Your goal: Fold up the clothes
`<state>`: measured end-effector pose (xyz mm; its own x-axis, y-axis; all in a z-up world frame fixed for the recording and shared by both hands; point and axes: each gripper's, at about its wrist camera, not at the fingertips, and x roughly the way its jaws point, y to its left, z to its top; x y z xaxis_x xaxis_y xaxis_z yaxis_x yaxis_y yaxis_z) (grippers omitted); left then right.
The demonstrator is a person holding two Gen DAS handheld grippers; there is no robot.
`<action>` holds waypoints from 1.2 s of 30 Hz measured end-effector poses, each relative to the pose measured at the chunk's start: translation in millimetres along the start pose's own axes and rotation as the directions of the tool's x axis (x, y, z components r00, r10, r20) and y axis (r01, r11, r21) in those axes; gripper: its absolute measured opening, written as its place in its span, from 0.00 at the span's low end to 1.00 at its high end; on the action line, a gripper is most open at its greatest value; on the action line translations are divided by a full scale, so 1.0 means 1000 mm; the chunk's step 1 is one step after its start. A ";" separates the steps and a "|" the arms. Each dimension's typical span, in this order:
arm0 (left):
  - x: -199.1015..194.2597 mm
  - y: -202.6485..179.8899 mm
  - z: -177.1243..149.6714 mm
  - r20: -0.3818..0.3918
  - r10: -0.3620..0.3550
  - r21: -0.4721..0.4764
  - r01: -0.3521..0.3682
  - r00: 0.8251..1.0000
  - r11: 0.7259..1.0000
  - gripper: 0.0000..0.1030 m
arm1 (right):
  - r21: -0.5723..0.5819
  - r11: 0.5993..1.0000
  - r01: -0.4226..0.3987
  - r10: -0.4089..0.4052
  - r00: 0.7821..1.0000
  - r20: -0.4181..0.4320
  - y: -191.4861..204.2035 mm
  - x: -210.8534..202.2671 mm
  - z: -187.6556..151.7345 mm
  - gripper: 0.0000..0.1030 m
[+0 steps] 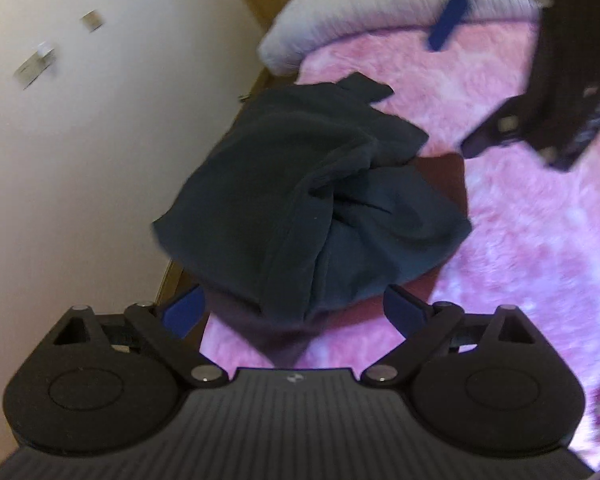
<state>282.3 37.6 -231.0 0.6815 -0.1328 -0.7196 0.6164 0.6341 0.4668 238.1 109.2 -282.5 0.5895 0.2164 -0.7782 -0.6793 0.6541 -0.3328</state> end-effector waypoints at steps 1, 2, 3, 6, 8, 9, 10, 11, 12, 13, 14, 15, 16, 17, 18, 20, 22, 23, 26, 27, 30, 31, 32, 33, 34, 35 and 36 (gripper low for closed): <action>0.010 0.002 0.000 -0.006 -0.002 0.002 0.002 1.000 1.000 0.72 | -0.030 0.999 0.010 -0.010 1.000 -0.002 0.001 0.014 0.003 0.82; 0.017 0.007 0.000 -0.018 -0.008 -0.020 0.008 1.000 1.000 0.56 | -0.057 0.998 0.018 -0.019 1.000 -0.003 0.001 0.028 0.006 0.81; 0.023 0.012 0.000 -0.032 -0.016 -0.045 0.014 0.999 0.999 0.42 | -0.083 0.996 0.023 -0.023 1.000 -0.006 0.001 0.041 0.008 0.81; 0.029 0.024 0.000 -0.024 -0.054 -0.111 0.051 0.998 0.993 0.23 | -0.138 0.990 0.027 -0.030 0.999 -0.018 0.000 0.075 0.014 0.76; 0.028 0.026 -0.001 -0.016 -0.070 -0.113 0.068 0.997 0.991 0.19 | -0.144 0.989 0.018 -0.023 0.999 -0.033 -0.003 0.091 0.018 0.66; 0.026 0.025 -0.002 -0.009 -0.073 -0.103 0.071 0.997 0.992 0.16 | -0.140 0.990 0.010 -0.016 0.999 -0.046 -0.005 0.097 0.020 0.63; 0.024 0.024 -0.002 -0.003 -0.074 -0.098 0.073 0.997 0.993 0.15 | -0.128 0.992 -0.003 -0.005 0.998 -0.060 -0.008 0.101 0.022 0.48; 0.021 0.025 -0.001 0.006 -0.076 -0.097 0.076 0.997 0.992 0.13 | -0.106 0.994 -0.003 -0.004 0.998 -0.066 -0.012 0.099 0.022 0.22; 0.016 0.028 0.000 0.017 -0.080 -0.098 0.081 0.997 0.992 0.12 | -0.080 0.997 0.004 -0.010 0.998 -0.067 -0.017 0.095 0.022 0.14; 0.012 0.030 0.005 0.028 -0.078 -0.099 0.081 0.997 0.992 0.12 | -0.055 0.998 0.012 -0.016 0.998 -0.068 -0.022 0.091 0.022 0.08; 0.008 0.032 0.010 0.040 -0.076 -0.099 0.079 0.996 0.992 0.11 | -0.029 0.999 0.020 -0.022 0.997 -0.070 -0.027 0.086 0.022 0.06; 0.000 0.035 0.015 0.059 -0.078 -0.102 0.084 0.995 0.991 0.11 | 0.002 0.999 0.032 -0.032 0.998 -0.062 -0.035 0.077 0.021 0.05; -0.009 0.038 0.021 0.081 -0.086 -0.101 0.094 0.993 0.990 0.11 | 0.037 0.998 0.048 -0.046 0.998 -0.050 -0.045 0.063 0.019 0.05; -0.019 0.040 0.027 0.104 -0.094 -0.098 0.104 0.990 0.990 0.11 | 0.071 0.996 0.063 -0.061 0.998 -0.033 -0.055 0.047 0.017 0.05; -0.032 0.040 0.036 0.134 -0.107 -0.086 0.119 0.985 0.989 0.11 | 0.097 0.992 0.081 -0.080 0.997 -0.014 -0.064 0.027 0.013 0.04; -0.061 0.031 0.052 0.200 -0.148 -0.041 0.159 0.969 0.986 0.10 | 0.142 0.983 0.119 -0.123 0.992 0.021 -0.081 -0.015 0.004 0.04; -0.089 0.021 0.068 0.263 -0.191 0.009 0.196 0.946 0.981 0.10 | 0.188 0.970 0.155 -0.165 0.985 0.038 -0.096 -0.061 -0.011 0.04; -0.105 0.012 0.075 0.286 -0.223 0.038 0.221 0.932 0.974 0.10 | 0.208 0.962 0.174 -0.186 0.982 0.037 -0.100 -0.083 -0.023 0.04; -0.150 -0.023 0.093 0.335 -0.345 0.125 0.322 0.877 0.939 0.10 | 0.271 0.937 0.221 -0.235 0.972 0.019 -0.110 -0.148 -0.065 0.04; -0.165 -0.036 0.098 0.346 -0.390 0.155 0.358 0.854 0.921 0.10 | 0.292 0.926 0.239 -0.251 0.968 0.005 -0.111 -0.169 -0.081 0.04; -0.207 -0.093 0.108 0.344 -0.534 0.230 0.482 0.772 0.845 0.10 | 0.361 0.883 0.300 -0.300 0.952 -0.057 -0.112 -0.238 -0.134 0.04; -0.220 -0.114 0.111 0.336 -0.580 0.254 0.521 0.742 0.815 0.10 | 0.389 0.864 0.320 -0.315 0.946 -0.080 -0.108 -0.260 -0.155 0.04; -0.234 -0.141 0.112 0.325 -0.620 0.282 0.552 0.714 0.784 0.10 | 0.420 0.840 0.343 -0.330 0.938 -0.106 -0.104 -0.284 -0.179 0.04; -0.249 -0.167 0.114 0.311 -0.658 0.310 0.581 0.686 0.753 0.10 | 0.444 0.818 0.365 -0.343 0.930 -0.132 -0.098 -0.308 -0.204 0.04; -0.263 -0.194 0.115 0.297 -0.694 0.337 0.608 0.656 0.719 0.10 | 0.464 0.798 0.386 -0.355 0.922 -0.157 -0.092 -0.330 -0.228 0.04; -0.278 -0.222 0.115 0.284 -0.724 0.358 0.631 0.628 0.688 0.10 | 0.485 0.774 0.407 -0.364 0.913 -0.184 -0.085 -0.353 -0.253 0.04; -0.294 -0.250 0.114 0.270 -0.753 0.378 0.653 0.600 0.656 0.10 | 0.506 0.749 0.427 -0.372 0.904 -0.212 -0.076 -0.376 -0.280 0.04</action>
<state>-27.4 -168.5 -77.4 0.0512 -0.7629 -0.6445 0.9987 0.0411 0.0307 -54.4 -224.6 -114.3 0.6928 -0.2016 -0.6924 -0.0357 0.9494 -0.3121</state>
